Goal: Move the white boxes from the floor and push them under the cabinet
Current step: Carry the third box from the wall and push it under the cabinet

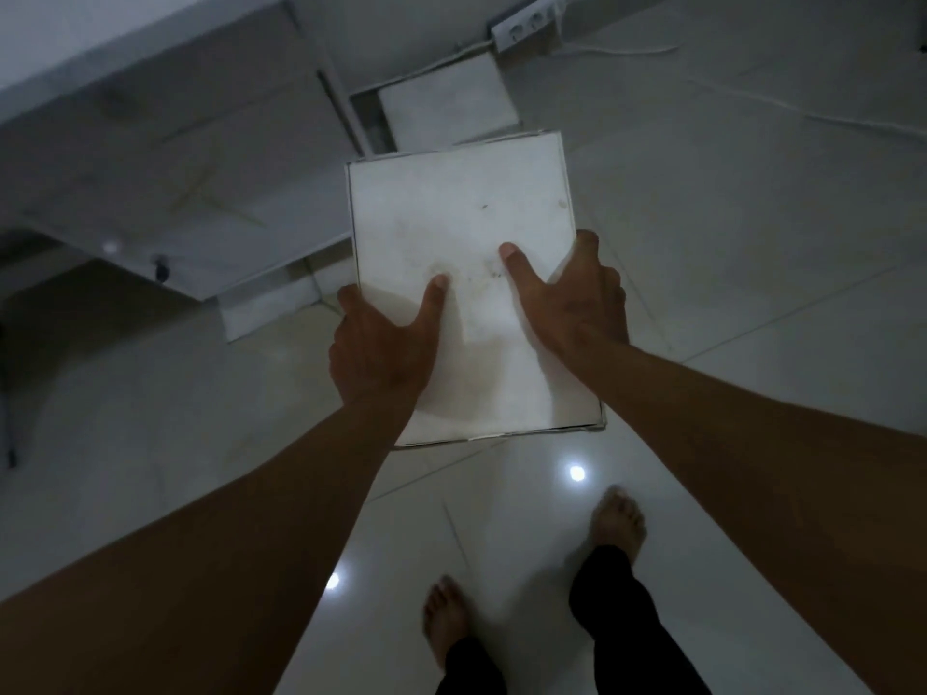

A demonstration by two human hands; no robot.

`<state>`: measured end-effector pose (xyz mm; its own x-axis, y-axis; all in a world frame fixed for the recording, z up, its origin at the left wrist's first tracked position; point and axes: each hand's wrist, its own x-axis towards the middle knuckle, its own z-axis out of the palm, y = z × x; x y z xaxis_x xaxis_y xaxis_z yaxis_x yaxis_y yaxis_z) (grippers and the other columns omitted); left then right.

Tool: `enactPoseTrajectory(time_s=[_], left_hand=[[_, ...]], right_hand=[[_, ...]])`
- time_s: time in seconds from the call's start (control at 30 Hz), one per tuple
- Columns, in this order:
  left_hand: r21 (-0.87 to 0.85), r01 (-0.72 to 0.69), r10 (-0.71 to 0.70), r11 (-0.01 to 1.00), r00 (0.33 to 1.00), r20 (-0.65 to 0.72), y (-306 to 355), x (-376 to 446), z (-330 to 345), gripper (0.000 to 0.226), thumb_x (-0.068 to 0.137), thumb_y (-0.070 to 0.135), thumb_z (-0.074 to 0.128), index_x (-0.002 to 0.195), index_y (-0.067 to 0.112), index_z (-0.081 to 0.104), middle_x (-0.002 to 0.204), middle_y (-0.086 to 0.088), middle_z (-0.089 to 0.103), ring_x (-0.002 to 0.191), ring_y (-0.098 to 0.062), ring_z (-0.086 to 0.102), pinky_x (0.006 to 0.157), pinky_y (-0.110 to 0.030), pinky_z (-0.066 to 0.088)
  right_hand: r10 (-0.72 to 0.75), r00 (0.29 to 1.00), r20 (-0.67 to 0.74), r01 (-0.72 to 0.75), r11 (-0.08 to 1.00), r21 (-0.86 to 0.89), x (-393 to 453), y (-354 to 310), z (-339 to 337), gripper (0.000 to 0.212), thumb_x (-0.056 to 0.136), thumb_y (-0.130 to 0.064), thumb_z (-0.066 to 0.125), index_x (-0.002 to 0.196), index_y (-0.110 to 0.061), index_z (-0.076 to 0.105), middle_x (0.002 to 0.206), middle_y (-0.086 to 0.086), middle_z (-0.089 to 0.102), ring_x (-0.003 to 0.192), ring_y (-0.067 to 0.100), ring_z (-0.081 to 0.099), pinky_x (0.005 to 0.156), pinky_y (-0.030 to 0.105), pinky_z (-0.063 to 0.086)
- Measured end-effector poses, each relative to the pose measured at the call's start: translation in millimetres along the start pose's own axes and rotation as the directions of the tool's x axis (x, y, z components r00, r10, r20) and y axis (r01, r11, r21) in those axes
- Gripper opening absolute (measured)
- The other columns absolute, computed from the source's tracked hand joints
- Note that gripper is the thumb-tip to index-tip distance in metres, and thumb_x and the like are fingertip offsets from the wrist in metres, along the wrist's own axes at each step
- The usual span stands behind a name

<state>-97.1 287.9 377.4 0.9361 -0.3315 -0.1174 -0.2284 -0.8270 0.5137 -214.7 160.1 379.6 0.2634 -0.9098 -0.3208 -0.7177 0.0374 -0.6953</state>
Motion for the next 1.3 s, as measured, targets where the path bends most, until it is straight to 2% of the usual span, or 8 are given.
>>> enactPoseTrajectory(time_s=[0.07, 0.17, 0.47, 0.6, 0.8, 0.9, 1.03, 1.3], left_hand=[[0.006, 0.032, -0.032, 0.999, 0.999, 0.011, -31.1, -7.3, -24.4, 0.098, 0.064, 0.092, 0.044, 0.124, 0.015, 0.040, 0.115, -0.013, 0.063, 0.105, -0.038, 0.061, 0.086, -0.042, 0.047], [-0.011, 0.052, -0.052, 0.999, 0.998, 0.031, -74.7, -15.5, -57.8, 0.097, 0.066, 0.089, 0.048, 0.126, 0.014, 0.040, 0.118, -0.013, 0.062, 0.107, -0.038, 0.060, 0.087, -0.042, 0.046], [-0.006, 0.229, -0.229, 0.973, 0.973, -0.034, -203.4, -10.6, -143.8, 0.096, 0.067, 0.087, 0.050, 0.128, 0.015, 0.037, 0.120, -0.013, 0.060, 0.108, -0.038, 0.058, 0.088, -0.043, 0.047], [-0.034, 0.262, -0.264, 0.964, 0.962, -0.068, -249.7, -2.2, -167.1, 0.096, 0.066, 0.087, 0.051, 0.128, 0.016, 0.037, 0.121, -0.013, 0.060, 0.108, -0.038, 0.059, 0.088, -0.042, 0.046], [-0.026, 0.293, -0.294, 0.956, 0.955, -0.028, -330.9, 29.2, -198.6, 0.098, 0.066, 0.088, 0.050, 0.130, 0.015, 0.035, 0.123, -0.014, 0.059, 0.110, -0.039, 0.057, 0.092, -0.046, 0.049], [-0.028, 0.262, -0.262, 0.965, 0.965, 0.018, -367.7, 50.9, -209.2, 0.097, 0.066, 0.087, 0.050, 0.128, 0.014, 0.035, 0.122, -0.015, 0.059, 0.109, -0.039, 0.058, 0.093, -0.049, 0.049], [0.001, 0.242, -0.242, 0.970, 0.968, 0.067, -416.5, 79.3, -216.6, 0.095, 0.069, 0.085, 0.052, 0.130, 0.015, 0.034, 0.123, -0.015, 0.058, 0.109, -0.039, 0.058, 0.092, -0.048, 0.050], [0.018, 0.241, -0.242, 0.970, 0.970, 0.031, -504.0, 139.7, -168.1, 0.095, 0.066, 0.088, 0.049, 0.125, 0.015, 0.036, 0.115, -0.014, 0.060, 0.104, -0.039, 0.059, 0.088, -0.046, 0.052]], right_hand=[[0.000, 1.000, 0.022, 0.000, 1.000, -0.011, -31.6, -8.1, 21.5, 0.087, 0.074, -0.082, 0.049, 0.135, -0.021, 0.035, 0.121, 0.015, 0.055, 0.109, 0.036, 0.054, 0.084, 0.038, 0.042], [0.008, 0.997, 0.070, -0.007, 1.000, -0.012, -72.8, -21.3, 48.3, 0.089, 0.073, -0.081, 0.050, 0.137, -0.022, 0.035, 0.125, 0.015, 0.053, 0.113, 0.036, 0.052, 0.092, 0.044, 0.044], [-0.086, 0.966, 0.243, 0.094, 0.995, -0.018, -166.5, -72.1, 155.4, 0.085, 0.074, -0.080, 0.051, 0.135, -0.024, 0.037, 0.124, 0.012, 0.054, 0.111, 0.034, 0.053, 0.088, 0.039, 0.043], [-0.110, 0.954, 0.280, 0.122, 0.992, -0.026, -196.5, -89.5, 194.3, 0.087, 0.074, -0.080, 0.052, 0.136, -0.021, 0.036, 0.126, 0.015, 0.054, 0.113, 0.036, 0.052, 0.093, 0.042, 0.045], [-0.121, 0.953, 0.280, 0.143, 0.988, -0.062, -237.2, -117.7, 271.4, 0.085, 0.074, -0.079, 0.053, 0.135, -0.021, 0.036, 0.124, 0.014, 0.055, 0.112, 0.036, 0.052, 0.080, 0.035, 0.036], [-0.104, 0.962, 0.252, 0.124, 0.990, -0.065, -252.4, -127.1, 310.0, 0.084, 0.075, -0.078, 0.054, 0.134, -0.022, 0.037, 0.123, 0.014, 0.056, 0.110, 0.036, 0.053, 0.080, 0.037, 0.038], [-0.070, 0.973, 0.221, 0.087, 0.994, -0.066, -273.3, -131.7, 362.2, 0.084, 0.075, -0.078, 0.054, 0.134, -0.020, 0.037, 0.124, 0.014, 0.056, 0.111, 0.037, 0.054, 0.089, 0.041, 0.044], [-0.087, 0.970, 0.227, 0.105, 0.992, -0.070, -252.8, -118.4, 472.9, 0.084, 0.077, -0.075, 0.056, 0.137, -0.020, 0.035, 0.126, 0.016, 0.056, 0.113, 0.037, 0.054, 0.092, 0.042, 0.044]])
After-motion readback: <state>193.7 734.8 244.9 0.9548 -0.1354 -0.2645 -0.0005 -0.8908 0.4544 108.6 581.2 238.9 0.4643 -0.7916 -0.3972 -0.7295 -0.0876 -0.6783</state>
